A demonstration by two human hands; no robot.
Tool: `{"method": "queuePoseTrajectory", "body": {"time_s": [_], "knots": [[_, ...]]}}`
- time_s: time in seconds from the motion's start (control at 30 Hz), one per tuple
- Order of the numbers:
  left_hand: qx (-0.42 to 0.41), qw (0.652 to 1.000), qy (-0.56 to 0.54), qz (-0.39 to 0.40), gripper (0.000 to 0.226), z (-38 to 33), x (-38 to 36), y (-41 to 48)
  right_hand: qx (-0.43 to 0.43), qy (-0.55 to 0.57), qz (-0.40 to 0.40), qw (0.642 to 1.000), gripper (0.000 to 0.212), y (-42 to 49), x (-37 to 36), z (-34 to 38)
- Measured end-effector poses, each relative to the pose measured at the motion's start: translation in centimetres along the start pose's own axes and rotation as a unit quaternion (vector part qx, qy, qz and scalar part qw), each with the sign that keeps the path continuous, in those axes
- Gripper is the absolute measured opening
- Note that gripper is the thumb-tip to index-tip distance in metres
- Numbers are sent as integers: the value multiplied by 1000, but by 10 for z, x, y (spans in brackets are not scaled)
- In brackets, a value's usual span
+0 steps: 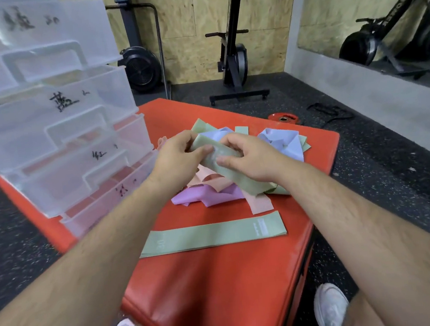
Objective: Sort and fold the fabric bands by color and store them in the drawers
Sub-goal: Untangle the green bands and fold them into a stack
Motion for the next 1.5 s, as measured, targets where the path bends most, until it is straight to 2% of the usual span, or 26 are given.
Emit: {"method": "queuePoseTrajectory", "body": {"time_s": [0.13,0.37,0.43,0.57,0.67,0.77,0.9,1.17,1.5], "knots": [[58,996,-61,-14,18,15,20,5,-26,-136,76,987,22,-5,2,-9],[116,983,-130,-63,12,39,55,-2,-71,-202,141,966,22,-26,18,-31],[123,982,-132,-61,8,46,63,-6,-82,-196,140,967,19,-32,23,-38],[144,982,-114,-51,17,64,73,-15,-93,-158,124,975,11,-43,31,-39],[162,979,-111,-51,8,75,74,-28,-111,-133,113,978,9,-52,33,-37],[183,980,-78,-29,9,89,75,-42,-131,-121,112,978,13,-63,30,-36],[204,978,-18,-29,13,107,76,-60,-113,-145,107,977,8,-74,15,-33],[153,980,124,-30,20,129,62,-86,-107,-203,141,963,8,-93,-15,-33],[118,969,217,-9,24,156,48,-80,-63,-288,168,941,9,-94,-32,-46]]}}
Point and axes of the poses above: each hand's wrist, its own y-axis towards the middle knuckle, its own x-axis out of the back of the hand, z = x × y, the point moved 4 cm from there along y, towards the middle knuckle, and after that the axes turned 10 degrees about x, right-handed, at the moved point
